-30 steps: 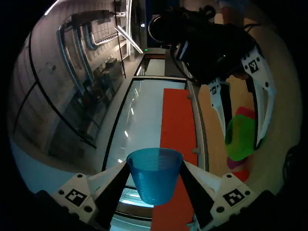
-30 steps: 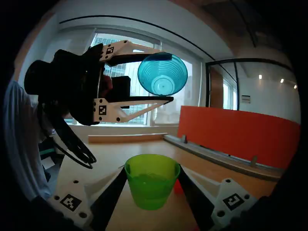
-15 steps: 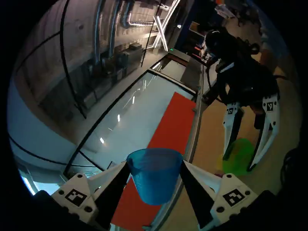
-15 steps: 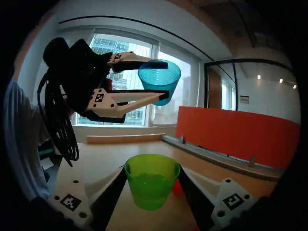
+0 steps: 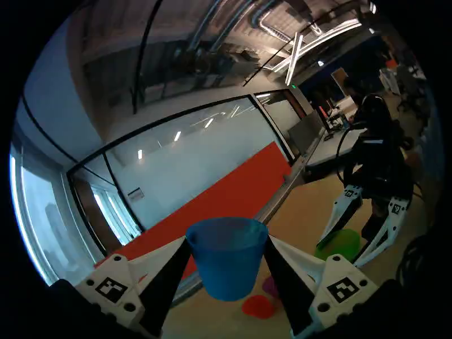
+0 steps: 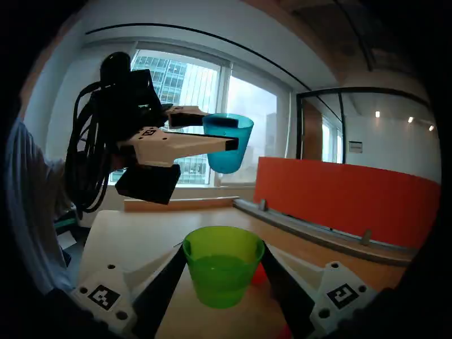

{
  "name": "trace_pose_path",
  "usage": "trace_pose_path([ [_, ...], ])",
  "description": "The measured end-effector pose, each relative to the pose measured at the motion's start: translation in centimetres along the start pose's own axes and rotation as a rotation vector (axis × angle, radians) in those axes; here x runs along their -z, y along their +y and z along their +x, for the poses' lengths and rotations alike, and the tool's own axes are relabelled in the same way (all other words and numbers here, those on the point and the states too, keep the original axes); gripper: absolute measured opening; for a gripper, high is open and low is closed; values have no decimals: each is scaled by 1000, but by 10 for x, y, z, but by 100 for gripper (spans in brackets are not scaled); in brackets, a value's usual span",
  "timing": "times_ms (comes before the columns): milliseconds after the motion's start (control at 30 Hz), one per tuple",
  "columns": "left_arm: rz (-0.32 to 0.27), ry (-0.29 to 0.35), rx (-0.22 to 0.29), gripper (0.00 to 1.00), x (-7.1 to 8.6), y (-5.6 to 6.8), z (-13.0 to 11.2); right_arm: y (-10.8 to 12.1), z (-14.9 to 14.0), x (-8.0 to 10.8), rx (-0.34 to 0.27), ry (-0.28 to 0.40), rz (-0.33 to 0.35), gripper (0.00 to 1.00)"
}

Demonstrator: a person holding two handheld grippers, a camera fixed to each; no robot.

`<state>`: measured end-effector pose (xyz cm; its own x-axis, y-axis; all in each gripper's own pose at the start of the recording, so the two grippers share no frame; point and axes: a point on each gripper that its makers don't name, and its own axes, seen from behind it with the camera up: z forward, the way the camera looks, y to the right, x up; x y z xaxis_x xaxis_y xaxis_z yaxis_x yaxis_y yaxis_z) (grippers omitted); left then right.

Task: Pour water

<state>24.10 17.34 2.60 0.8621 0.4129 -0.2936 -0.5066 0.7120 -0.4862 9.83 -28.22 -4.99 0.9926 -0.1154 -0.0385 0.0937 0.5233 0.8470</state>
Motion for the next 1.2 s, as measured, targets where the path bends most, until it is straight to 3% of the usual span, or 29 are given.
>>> trace_pose_path([
  [233,-53,-4,221,86,6,1,-17,6,-1,6,2,-8,-11,92],
  [400,-78,-2,329,86,10,4,-28,9,0,10,-5,-8,-17,92],
  [500,-90,-10,367,87,10,8,-35,12,0,12,-8,-11,-20,92],
  [800,-125,-48,404,87,11,19,-52,13,1,18,-5,-31,-19,92],
  [1200,-167,-142,420,88,15,41,-95,25,0,27,-12,-71,-30,92],
])
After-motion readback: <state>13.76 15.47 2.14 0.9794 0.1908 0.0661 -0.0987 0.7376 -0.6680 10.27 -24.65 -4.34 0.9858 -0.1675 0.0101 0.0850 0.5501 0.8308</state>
